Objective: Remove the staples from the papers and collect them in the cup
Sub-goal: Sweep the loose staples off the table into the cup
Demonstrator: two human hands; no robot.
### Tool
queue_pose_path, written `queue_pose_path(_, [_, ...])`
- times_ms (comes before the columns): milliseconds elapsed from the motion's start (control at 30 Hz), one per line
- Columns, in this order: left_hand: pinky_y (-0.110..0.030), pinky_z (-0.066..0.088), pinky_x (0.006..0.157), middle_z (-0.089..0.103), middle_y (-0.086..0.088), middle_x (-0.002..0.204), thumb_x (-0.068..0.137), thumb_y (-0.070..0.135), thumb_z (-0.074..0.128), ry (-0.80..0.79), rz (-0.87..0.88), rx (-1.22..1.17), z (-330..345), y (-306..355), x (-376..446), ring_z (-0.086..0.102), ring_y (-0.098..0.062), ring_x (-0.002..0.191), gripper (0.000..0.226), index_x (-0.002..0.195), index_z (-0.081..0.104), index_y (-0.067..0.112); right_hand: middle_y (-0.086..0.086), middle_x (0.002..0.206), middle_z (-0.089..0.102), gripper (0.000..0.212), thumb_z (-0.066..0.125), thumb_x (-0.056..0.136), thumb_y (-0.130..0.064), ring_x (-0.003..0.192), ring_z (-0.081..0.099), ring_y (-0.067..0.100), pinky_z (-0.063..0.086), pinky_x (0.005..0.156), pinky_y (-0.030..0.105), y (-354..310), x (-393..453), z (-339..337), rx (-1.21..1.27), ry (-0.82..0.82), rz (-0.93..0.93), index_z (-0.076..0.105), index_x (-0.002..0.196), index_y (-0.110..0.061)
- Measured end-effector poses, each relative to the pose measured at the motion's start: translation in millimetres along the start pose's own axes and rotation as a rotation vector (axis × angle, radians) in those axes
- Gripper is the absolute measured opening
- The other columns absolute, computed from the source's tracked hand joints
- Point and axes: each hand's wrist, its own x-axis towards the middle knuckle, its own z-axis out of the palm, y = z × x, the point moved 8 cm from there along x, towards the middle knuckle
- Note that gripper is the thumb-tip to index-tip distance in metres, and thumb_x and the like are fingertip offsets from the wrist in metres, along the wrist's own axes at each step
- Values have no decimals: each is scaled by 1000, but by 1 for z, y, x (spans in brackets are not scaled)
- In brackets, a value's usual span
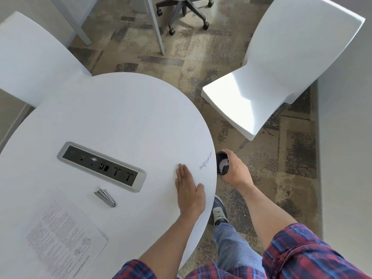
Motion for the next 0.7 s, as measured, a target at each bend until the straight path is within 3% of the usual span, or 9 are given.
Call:
queue_pose_path(267, [-25,-10,127,-8,4,173,80,22,30,-209,105,-287,15,43,24,-11,4,151,91,165,-2,14,2,141,62,80,79,79,-20,122,64,27,54,95,38,-3,10,-7,-32,20,-97,42,150,-22])
queue_pose_path(433, [-36,1,132,7,9,170,74,20,34,-227,87,-508,18,52,31,1,-4,157,92,165,14,16,1,146,60,79,79,83,-21,129,60,24,50,101,35,-2,11,-4,-33,17,-95,42,152,-19])
queue_pose_path(567, [-40,3,132,10,17,164,73,20,35,-228,85,-565,25,66,32,3,-7,159,93,164,16,16,2,150,57,80,75,84,-17,133,57,25,48,104,36,-5,6,5,-23,-24,-93,39,155,-18])
queue_pose_path(700, [-40,5,132,6,13,169,76,20,33,-233,111,-529,30,80,32,1,0,155,91,165,13,19,1,149,57,73,70,87,-21,130,60,24,53,100,38,-6,3,10,-4,-35,-98,39,154,-20])
